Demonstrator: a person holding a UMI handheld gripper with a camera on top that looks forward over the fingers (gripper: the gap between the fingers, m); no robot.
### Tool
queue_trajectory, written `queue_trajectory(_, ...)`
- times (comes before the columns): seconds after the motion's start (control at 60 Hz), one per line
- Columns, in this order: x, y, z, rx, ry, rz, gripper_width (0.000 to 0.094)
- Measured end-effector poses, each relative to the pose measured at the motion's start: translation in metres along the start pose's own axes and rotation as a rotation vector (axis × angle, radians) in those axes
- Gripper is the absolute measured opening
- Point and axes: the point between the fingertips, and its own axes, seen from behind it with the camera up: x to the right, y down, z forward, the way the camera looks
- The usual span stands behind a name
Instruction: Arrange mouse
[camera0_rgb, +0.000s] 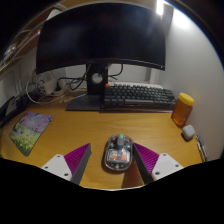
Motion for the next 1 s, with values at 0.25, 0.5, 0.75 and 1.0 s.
queue_trajectory(0.25, 0.001, -0.008, 0.018, -0.018, 0.001, 0.007, 0.0538)
queue_trajectory(0.5, 0.002, -0.015, 0.015, -0.043, 0.060, 0.003, 0.0360)
queue_trajectory(0.75, -0.054, -0.108, -0.025, 0.047, 0.025, 0.086, 0.0347)
queue_trajectory(1.0, -0.233, -0.163, -0.044, 0.099, -0.146, 0.080, 0.0345)
